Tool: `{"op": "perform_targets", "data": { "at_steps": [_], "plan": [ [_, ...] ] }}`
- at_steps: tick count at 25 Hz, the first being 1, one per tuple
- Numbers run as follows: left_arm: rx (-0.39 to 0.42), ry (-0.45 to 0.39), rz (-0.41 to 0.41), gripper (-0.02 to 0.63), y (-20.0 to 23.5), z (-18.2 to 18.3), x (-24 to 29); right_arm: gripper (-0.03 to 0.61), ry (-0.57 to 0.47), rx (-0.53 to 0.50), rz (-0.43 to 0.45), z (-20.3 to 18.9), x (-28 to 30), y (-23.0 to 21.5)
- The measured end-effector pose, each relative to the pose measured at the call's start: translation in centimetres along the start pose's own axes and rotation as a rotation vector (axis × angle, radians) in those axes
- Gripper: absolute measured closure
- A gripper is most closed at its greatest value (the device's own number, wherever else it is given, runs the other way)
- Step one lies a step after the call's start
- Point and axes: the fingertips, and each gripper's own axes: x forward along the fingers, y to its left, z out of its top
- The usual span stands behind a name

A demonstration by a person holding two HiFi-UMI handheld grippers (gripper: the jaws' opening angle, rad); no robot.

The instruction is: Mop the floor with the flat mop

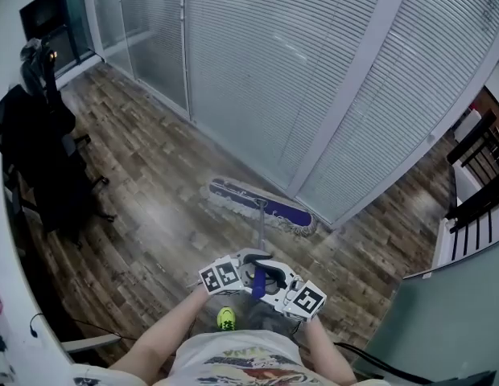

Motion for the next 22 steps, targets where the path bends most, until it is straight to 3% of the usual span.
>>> {"op": "perform_targets", "data": {
  "at_steps": [13, 18, 22],
  "plan": [
    [0.044, 0.091, -0.062, 0.367, 9.1, 1.8, 4.5, 0.324, -0.041, 0.060, -0.077, 0.8, -1.0, -11.0],
    [0.041, 0.120, -0.048, 0.368, 9.1, 1.8, 4.8, 0.324, -0.025, 0.078, -0.056, 0.8, -1.4, -11.0],
    [0.023, 0.097, -0.009, 0.367, 7.0, 0.8, 3.5, 0.324, 0.011, 0.070, -0.022, 0.2, -0.7, -8.0]
  ]
}}
